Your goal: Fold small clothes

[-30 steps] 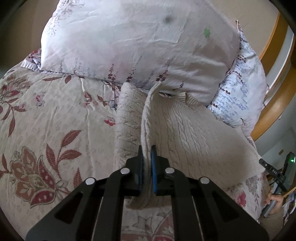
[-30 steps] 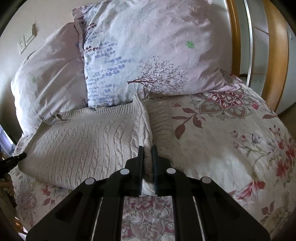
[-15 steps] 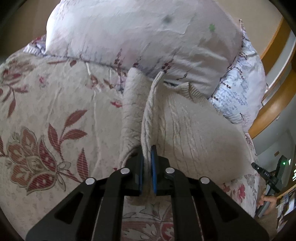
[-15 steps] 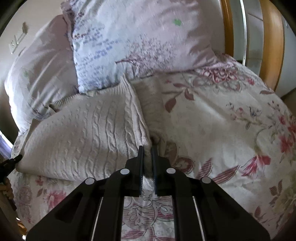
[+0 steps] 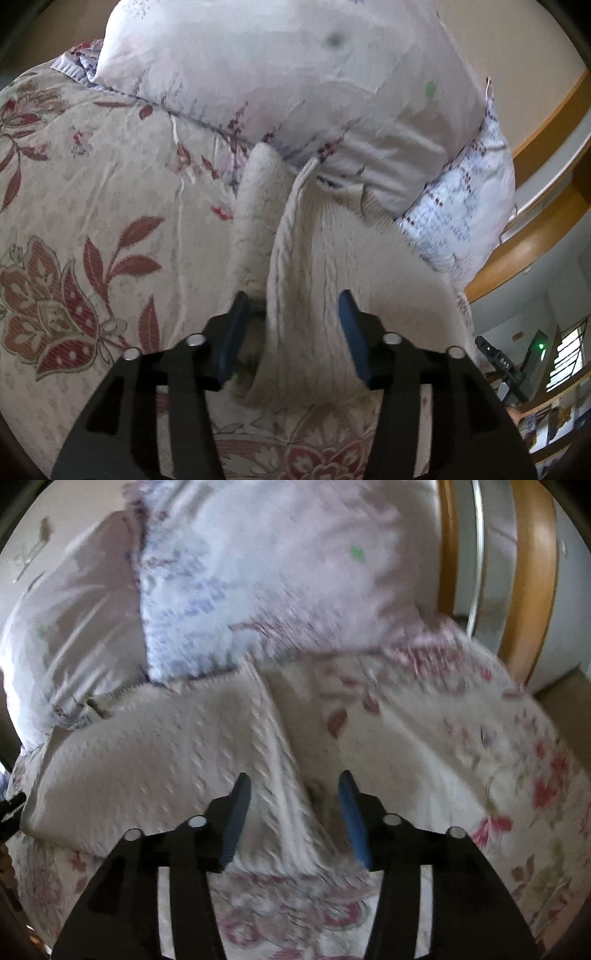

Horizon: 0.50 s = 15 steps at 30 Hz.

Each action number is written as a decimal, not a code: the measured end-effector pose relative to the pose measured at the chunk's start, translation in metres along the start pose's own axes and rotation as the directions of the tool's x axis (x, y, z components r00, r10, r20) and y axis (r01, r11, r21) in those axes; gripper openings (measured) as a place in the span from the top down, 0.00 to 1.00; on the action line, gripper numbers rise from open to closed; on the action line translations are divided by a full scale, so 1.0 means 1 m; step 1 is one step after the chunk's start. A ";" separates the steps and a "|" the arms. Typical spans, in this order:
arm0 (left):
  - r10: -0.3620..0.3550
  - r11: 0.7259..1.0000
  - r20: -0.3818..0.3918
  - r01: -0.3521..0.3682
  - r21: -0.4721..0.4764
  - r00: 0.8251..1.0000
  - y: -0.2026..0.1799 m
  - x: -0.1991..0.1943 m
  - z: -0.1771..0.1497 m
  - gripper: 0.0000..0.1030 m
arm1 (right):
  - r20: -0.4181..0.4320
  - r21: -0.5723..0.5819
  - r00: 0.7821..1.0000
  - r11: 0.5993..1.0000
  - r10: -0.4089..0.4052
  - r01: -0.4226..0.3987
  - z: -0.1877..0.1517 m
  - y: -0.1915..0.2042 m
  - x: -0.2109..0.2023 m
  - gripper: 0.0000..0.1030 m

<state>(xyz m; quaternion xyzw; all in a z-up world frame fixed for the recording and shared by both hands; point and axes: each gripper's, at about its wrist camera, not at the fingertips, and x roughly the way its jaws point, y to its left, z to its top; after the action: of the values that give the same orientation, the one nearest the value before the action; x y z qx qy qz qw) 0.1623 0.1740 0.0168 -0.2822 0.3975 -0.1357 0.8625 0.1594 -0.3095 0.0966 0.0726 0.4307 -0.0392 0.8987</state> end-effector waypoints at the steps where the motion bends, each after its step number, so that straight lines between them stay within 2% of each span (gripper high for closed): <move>1: -0.004 1.000 0.016 0.005 -0.006 1.000 -0.001 -0.002 0.002 0.38 | 0.005 -0.026 1.000 1.000 0.018 -0.018 0.002 0.009 0.000 0.39; 2: 0.001 1.000 0.034 0.000 -0.016 0.999 0.000 -0.004 0.005 0.33 | 0.000 -0.059 0.999 0.997 0.046 -0.046 0.005 0.022 0.003 0.39; 4: 0.020 0.999 0.046 -0.018 -0.032 0.999 0.001 -0.002 0.011 0.31 | -0.023 -0.107 0.996 0.990 0.088 -0.090 0.006 0.044 0.012 0.39; 8: 0.066 0.995 0.008 -0.065 -0.081 0.998 0.009 0.012 0.022 0.28 | -0.078 -0.164 0.986 0.974 0.146 -0.158 0.008 0.085 0.037 0.39; 11: 0.061 0.992 -0.013 -0.062 -0.106 0.998 0.015 0.019 0.027 0.28 | -0.112 -0.175 0.981 0.969 0.158 -0.176 0.004 0.108 0.053 0.39; 15: 0.035 0.991 -0.027 -0.039 -0.127 0.999 0.018 0.027 0.030 0.28 | -0.124 -0.205 0.985 0.968 0.122 -0.145 -0.001 0.122 0.068 0.34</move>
<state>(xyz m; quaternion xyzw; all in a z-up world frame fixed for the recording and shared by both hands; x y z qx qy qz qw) 0.2028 0.1875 0.0058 -0.3278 0.4211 -0.0973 0.8401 0.2174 -0.1895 0.0542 0.0065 0.4755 0.0721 0.8767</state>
